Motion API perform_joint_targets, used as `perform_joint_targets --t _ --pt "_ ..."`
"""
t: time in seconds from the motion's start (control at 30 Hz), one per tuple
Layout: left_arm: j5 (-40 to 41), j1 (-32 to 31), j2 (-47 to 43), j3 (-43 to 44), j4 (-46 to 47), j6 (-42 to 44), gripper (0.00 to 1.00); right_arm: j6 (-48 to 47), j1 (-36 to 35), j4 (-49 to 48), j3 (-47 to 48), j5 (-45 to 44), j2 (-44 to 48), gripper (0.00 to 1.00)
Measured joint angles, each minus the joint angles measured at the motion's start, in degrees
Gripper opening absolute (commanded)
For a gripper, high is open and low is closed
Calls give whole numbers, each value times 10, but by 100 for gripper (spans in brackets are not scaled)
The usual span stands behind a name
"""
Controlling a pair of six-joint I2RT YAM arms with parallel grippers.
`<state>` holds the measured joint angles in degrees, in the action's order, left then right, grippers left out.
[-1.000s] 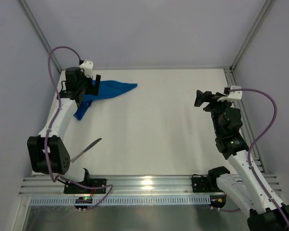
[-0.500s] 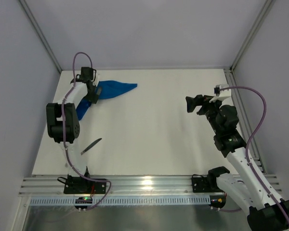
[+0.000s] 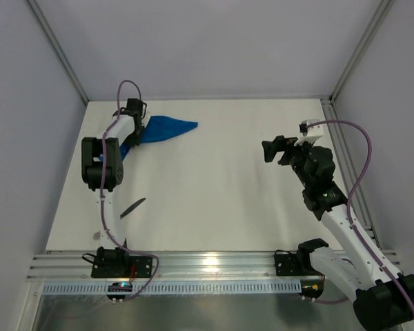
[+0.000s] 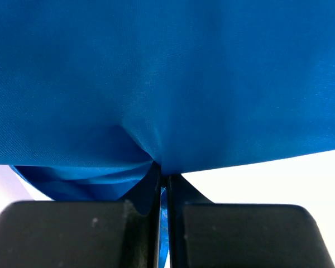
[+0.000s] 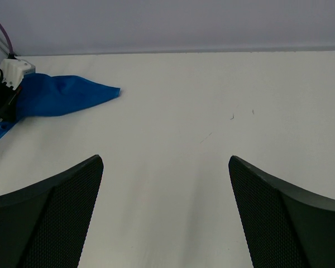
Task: Fold the napkin into a case and place the utensils inside
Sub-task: Pick up the crumpled napkin from the corner of the board, then move the crumpled napkin to the center of the board.
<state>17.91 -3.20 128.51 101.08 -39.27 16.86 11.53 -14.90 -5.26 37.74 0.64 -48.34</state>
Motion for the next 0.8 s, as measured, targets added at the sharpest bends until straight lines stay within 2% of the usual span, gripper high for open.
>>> perform_joint_targets --t 0.2,0.3,0.47,0.53,0.6,0.7,0.8 --pt "-61 -3 -37 -31 -2 1 0 0 0 12 17 7 -1 97" --pt "-94 -28 -103 -52 -31 4 0 0 0 28 36 6 -1 97" --pt "-188 -152 -254 -53 -103 21 0 0 0 63 74 32 -8 97" --pt "-241 -219 -307 -31 -145 28 0 0 0 76 87 54 -13 97" --pt "-292 -251 -334 0 -185 31 0 0 0 89 100 76 -19 97" --pt "-359 -251 -350 49 -233 31 0 -3 0 112 125 108 -32 97" --pt "-397 -238 -344 61 -257 30 0 -4 0 136 154 134 -54 97"
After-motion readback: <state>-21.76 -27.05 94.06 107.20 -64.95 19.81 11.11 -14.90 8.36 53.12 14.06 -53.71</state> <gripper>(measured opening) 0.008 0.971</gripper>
